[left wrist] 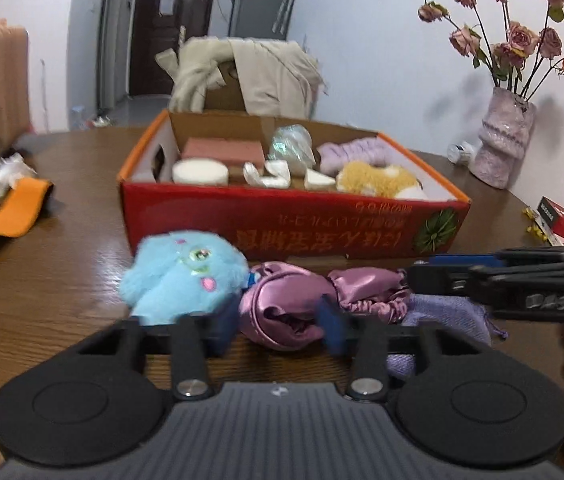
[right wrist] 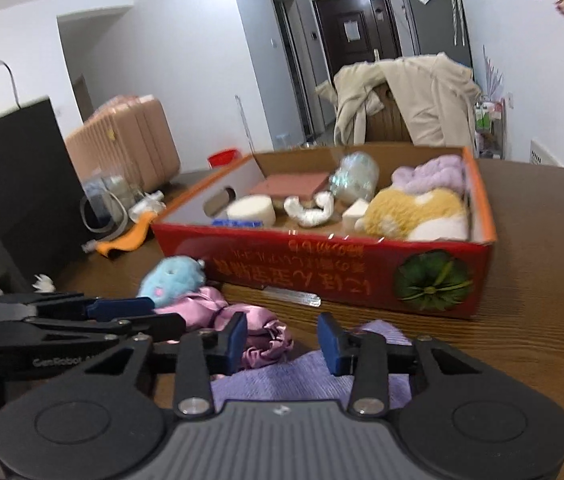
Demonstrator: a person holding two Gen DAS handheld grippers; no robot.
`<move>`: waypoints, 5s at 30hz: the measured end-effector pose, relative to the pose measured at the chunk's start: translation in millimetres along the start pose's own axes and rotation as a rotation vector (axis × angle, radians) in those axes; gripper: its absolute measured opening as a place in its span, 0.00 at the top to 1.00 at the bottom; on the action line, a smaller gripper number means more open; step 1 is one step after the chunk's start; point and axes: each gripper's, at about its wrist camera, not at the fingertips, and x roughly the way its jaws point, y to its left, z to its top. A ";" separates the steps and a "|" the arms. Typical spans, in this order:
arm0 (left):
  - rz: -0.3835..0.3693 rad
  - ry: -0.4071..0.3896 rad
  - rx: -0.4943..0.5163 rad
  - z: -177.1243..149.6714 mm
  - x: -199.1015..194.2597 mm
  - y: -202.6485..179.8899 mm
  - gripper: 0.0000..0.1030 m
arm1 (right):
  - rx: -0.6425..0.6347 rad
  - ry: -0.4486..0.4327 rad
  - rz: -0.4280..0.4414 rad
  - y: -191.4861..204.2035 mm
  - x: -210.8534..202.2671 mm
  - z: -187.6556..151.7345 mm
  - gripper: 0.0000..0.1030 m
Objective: Organize soft objects
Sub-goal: 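Close both grippers together on the pink satin scrunchie, then lift the pink scrunchie with both grippers and carry it over the box, then open both grippers to drop the scrunchie and move back to the lilac pouch, then close both grippers together on the lilac mesh pouch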
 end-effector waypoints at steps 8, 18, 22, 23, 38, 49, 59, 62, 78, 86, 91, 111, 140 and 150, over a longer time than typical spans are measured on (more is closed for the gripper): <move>-0.039 -0.018 -0.066 -9.6 2.3 11.1 0.83 | -0.131 0.098 -0.019 3.5 -2.2 -25.6 0.50; -0.054 -0.017 -0.066 -11.1 1.2 7.9 0.76 | -0.004 0.059 -0.002 -2.8 11.9 -5.4 0.70; -0.054 -0.003 -0.069 -11.5 4.2 8.4 0.67 | -0.017 0.076 -0.022 0.7 26.3 -10.8 0.78; -0.066 -0.003 -0.064 -11.8 4.1 7.6 0.76 | 0.000 0.073 -0.017 -1.0 26.7 -12.1 0.82; -0.136 -0.248 -0.052 4.0 -109.1 -43.5 0.88 | -0.046 -0.210 0.013 29.3 -98.5 -0.8 0.94; -0.140 -0.261 -0.014 8.6 -124.9 -68.2 0.88 | -0.036 -0.266 0.019 20.3 -133.6 -5.8 0.94; -0.197 -0.172 -0.051 84.7 -32.1 -33.9 0.88 | -0.059 -0.219 -0.019 -14.6 -62.9 54.0 0.94; -0.181 -0.120 -0.031 100.3 9.1 -27.2 0.88 | -0.049 -0.177 -0.039 -32.5 -25.9 71.0 0.94; -0.198 -0.045 -0.029 96.5 50.3 -3.1 0.61 | -0.068 -0.131 -0.140 -60.3 15.5 71.6 0.70; -0.114 -0.161 0.001 79.8 -45.6 -12.9 0.47 | -0.114 -0.267 -0.127 -40.5 -66.4 72.4 0.59; -0.109 -0.192 -0.033 40.3 -90.7 -26.4 0.37 | -0.136 -0.276 -0.100 -28.3 -105.3 46.7 0.52; -0.104 -0.086 0.015 -74.1 -85.1 -118.3 0.28 | -0.077 -0.169 -0.179 -30.8 -147.7 -74.5 0.40; -0.190 -0.027 -0.098 -31.6 -6.7 -61.9 0.69 | -0.070 0.062 -0.203 -60.5 -53.4 -56.7 0.46; -0.270 0.016 -0.131 -36.3 9.9 -55.6 0.92 | -0.151 0.075 -0.175 -44.1 -43.5 -58.8 0.77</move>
